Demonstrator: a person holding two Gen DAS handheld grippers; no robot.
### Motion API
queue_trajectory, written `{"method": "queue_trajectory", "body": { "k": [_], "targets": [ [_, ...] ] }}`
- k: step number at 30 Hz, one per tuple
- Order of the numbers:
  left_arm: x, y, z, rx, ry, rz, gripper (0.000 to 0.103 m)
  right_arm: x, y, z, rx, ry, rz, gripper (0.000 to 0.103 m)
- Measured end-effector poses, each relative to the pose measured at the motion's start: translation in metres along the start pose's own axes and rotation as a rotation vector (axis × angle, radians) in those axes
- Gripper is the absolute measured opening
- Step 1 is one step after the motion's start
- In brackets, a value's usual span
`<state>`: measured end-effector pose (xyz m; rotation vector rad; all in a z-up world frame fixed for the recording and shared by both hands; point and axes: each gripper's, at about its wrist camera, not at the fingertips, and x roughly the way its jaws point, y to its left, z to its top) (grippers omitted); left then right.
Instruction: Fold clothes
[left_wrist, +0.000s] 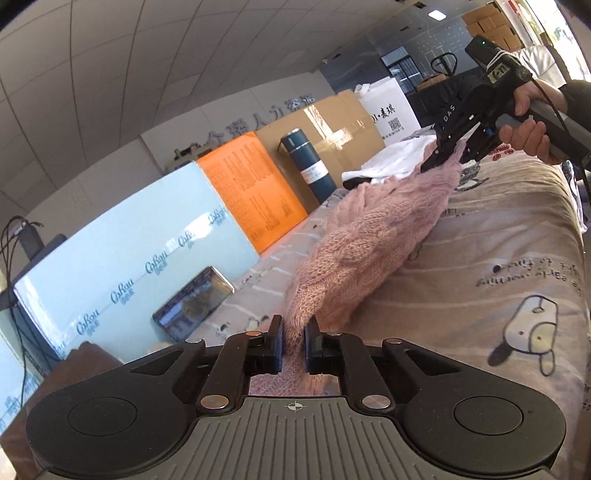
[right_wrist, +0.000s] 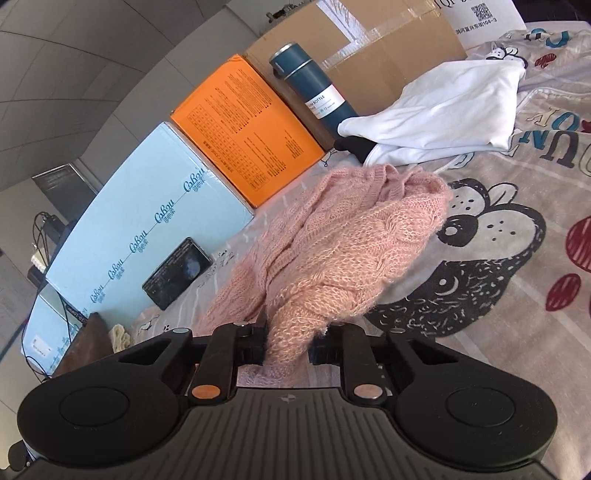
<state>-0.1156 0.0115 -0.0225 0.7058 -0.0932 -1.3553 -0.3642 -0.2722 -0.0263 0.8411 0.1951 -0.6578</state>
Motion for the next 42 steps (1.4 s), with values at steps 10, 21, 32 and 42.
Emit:
{"method": "queue_trajectory", "body": {
  "k": [10, 21, 32, 42],
  "targets": [
    [-0.032, 0.009, -0.018, -0.165, 0.066, -0.134, 0.016, -0.023, 0.011, -0.033, -0.183, -0.015, -0.077, 0.038],
    [-0.062, 0.081, -0.033, -0.608, -0.196, 0.098, 0.073, -0.038, 0.001, 0.001, -0.179, -0.307, -0.142, 0.080],
    [-0.042, 0.040, -0.040, -0.600, -0.172, 0.230, 0.084, -0.057, -0.004, -0.014, -0.238, -0.432, -0.146, 0.084],
    [-0.059, 0.026, 0.000, -0.578, -0.207, 0.266, 0.090, -0.132, -0.004, -0.008, -0.274, -0.629, -0.202, 0.092]
  ]
}}
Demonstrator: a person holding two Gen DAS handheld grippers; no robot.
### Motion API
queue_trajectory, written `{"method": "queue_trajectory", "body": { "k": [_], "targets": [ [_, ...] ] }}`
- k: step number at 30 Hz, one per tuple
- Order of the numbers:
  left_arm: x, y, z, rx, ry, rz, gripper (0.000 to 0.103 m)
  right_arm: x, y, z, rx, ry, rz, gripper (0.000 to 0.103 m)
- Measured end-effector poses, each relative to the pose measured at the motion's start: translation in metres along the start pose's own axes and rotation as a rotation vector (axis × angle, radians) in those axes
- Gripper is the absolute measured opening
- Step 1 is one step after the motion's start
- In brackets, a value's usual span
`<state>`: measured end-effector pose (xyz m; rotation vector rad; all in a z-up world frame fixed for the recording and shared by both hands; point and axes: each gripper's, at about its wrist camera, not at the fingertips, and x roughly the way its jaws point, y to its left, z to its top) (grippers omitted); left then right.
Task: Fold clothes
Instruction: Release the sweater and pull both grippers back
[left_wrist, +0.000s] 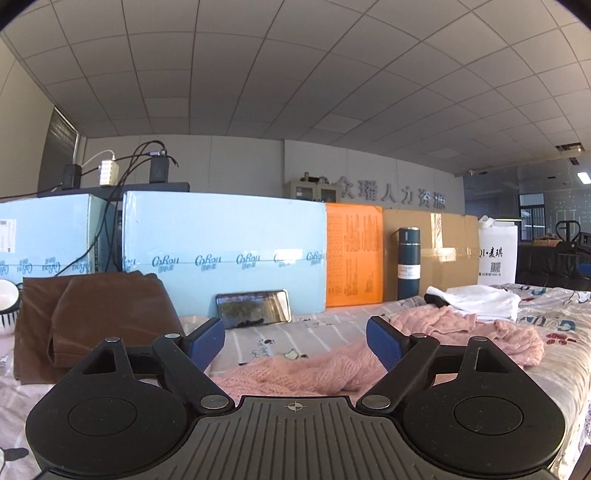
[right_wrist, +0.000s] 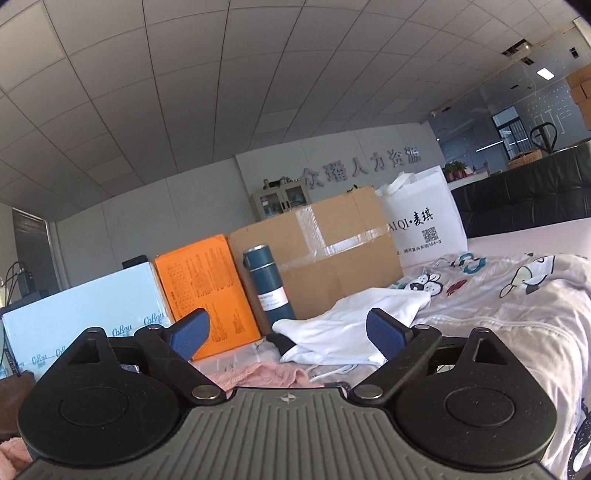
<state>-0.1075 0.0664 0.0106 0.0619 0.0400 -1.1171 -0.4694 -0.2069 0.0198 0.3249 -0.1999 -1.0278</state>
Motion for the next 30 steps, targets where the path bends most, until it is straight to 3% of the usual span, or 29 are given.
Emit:
{"method": "queue_trajectory", "body": {
  "k": [10, 16, 23, 28, 30],
  "targets": [
    [-0.008, -0.025, 0.013, 0.068, 0.003, 0.012, 0.092, -0.025, -0.017, 0.011, 0.053, -0.048, -0.016, 0.094],
    [0.015, -0.023, 0.016, 0.085, 0.009, 0.007, 0.092, -0.016, -0.015, 0.013, 0.019, -0.033, -0.027, 0.096],
    [0.073, 0.007, 0.025, 0.043, 0.040, 0.085, 0.092, 0.060, -0.013, 0.017, -0.031, 0.096, -0.006, 0.097],
    [0.121, 0.038, 0.023, 0.013, 0.142, 0.073, 0.092, 0.130, -0.001, 0.002, -0.085, 0.174, 0.008, 0.097],
    [0.136, 0.044, 0.021, 0.059, 0.209, 0.009, 0.092, 0.153, 0.002, -0.006, -0.108, 0.220, 0.032, 0.097]
  ]
}}
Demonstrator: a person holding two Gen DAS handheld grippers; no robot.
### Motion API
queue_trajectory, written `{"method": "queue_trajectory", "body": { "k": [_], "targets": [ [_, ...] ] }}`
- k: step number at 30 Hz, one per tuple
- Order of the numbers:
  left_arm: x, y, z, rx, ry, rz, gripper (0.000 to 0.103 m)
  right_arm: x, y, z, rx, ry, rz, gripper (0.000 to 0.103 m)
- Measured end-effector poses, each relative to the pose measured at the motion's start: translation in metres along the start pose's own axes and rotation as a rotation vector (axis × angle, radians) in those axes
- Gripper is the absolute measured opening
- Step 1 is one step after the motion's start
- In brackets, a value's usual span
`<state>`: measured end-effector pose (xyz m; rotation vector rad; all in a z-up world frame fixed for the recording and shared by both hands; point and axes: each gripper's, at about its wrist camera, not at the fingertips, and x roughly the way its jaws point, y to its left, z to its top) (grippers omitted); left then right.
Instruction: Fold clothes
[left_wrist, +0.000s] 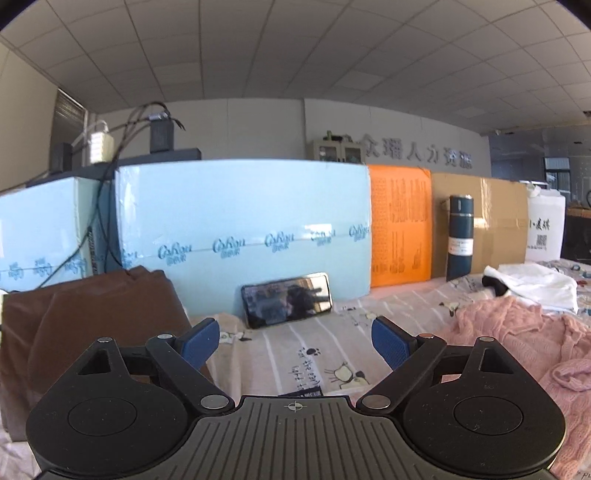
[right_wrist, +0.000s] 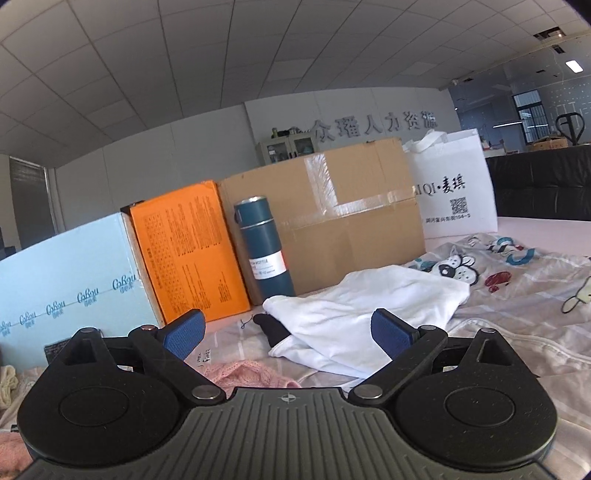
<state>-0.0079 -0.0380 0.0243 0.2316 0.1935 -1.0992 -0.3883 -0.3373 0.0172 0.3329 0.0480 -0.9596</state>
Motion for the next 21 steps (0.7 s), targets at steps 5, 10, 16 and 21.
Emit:
{"method": "queue_trajectory", "body": {
  "k": [5, 10, 16, 21],
  "targets": [
    [0.020, -0.001, 0.002, 0.205, 0.168, -0.180, 0.092, 0.052, 0.008, -0.002, -0.090, 0.107, 0.018, 0.097],
    [0.029, -0.013, -0.006, 0.278, 0.303, -0.348, 0.092, 0.087, 0.012, -0.005, -0.075, 0.147, 0.003, 0.097],
    [0.036, -0.032, -0.029, 0.410, 0.355, -0.375, 0.084, 0.101, 0.027, -0.002, -0.089, 0.176, 0.039, 0.097],
    [0.042, -0.018, -0.029, 0.352, 0.344, -0.350, 0.020, 0.099, 0.034, -0.002, -0.074, 0.181, 0.071, 0.097]
  ]
}}
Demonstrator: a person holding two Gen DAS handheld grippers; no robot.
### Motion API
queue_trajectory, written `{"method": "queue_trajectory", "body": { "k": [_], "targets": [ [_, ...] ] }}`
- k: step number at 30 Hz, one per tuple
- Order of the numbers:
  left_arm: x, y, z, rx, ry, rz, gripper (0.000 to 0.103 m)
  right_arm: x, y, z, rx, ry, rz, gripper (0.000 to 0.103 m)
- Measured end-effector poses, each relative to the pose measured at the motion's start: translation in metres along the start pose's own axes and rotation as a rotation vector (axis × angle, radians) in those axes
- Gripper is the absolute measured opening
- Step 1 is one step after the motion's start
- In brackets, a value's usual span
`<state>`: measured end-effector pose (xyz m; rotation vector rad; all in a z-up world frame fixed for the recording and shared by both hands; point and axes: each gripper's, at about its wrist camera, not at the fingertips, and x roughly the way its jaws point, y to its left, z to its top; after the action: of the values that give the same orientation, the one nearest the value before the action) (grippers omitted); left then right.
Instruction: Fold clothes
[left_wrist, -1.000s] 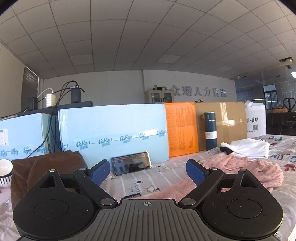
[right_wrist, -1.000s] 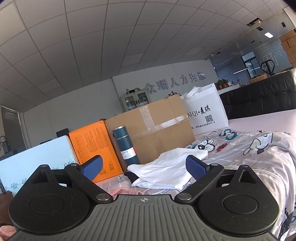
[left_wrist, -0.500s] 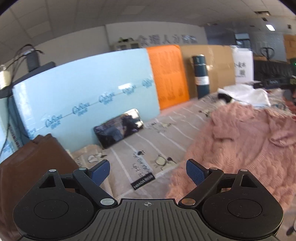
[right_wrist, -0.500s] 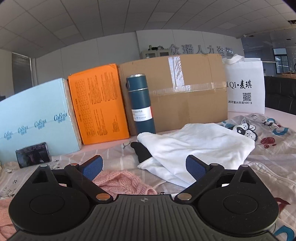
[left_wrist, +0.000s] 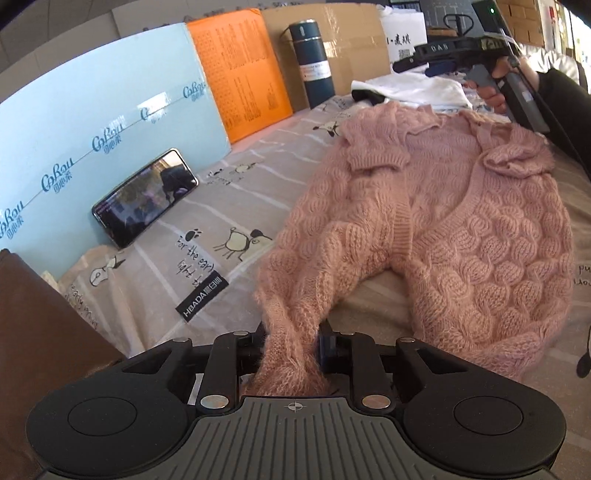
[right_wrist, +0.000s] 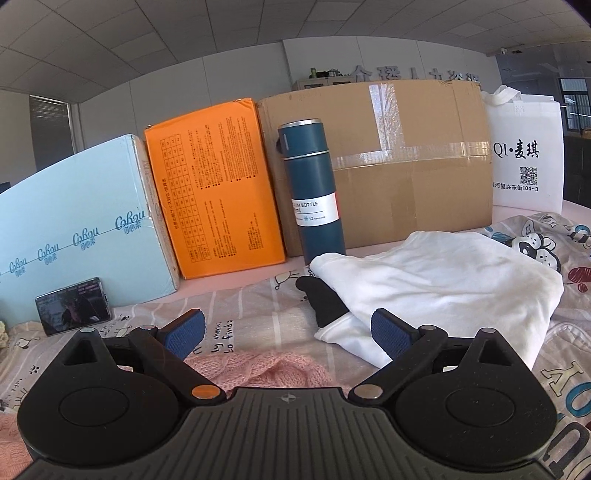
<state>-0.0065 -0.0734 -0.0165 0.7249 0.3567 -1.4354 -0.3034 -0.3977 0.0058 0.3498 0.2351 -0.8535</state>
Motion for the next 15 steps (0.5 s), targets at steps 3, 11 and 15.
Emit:
{"method": "queue_trajectory", "body": {
  "k": [3, 11, 15],
  "targets": [
    [-0.012, 0.017, 0.009, -0.068, -0.113, 0.073, 0.020, -0.003, 0.000, 0.000, 0.001, 0.001, 0.000, 0.097],
    [0.015, 0.054, 0.018, -0.209, -0.067, 0.160, 0.064, -0.006, -0.010, 0.007, -0.039, 0.006, -0.047, 0.097],
    [0.004, 0.051, 0.006, -0.189, -0.059, 0.199, 0.083, -0.001, -0.020, 0.008, -0.051, 0.029, -0.059, 0.097]
  ]
}}
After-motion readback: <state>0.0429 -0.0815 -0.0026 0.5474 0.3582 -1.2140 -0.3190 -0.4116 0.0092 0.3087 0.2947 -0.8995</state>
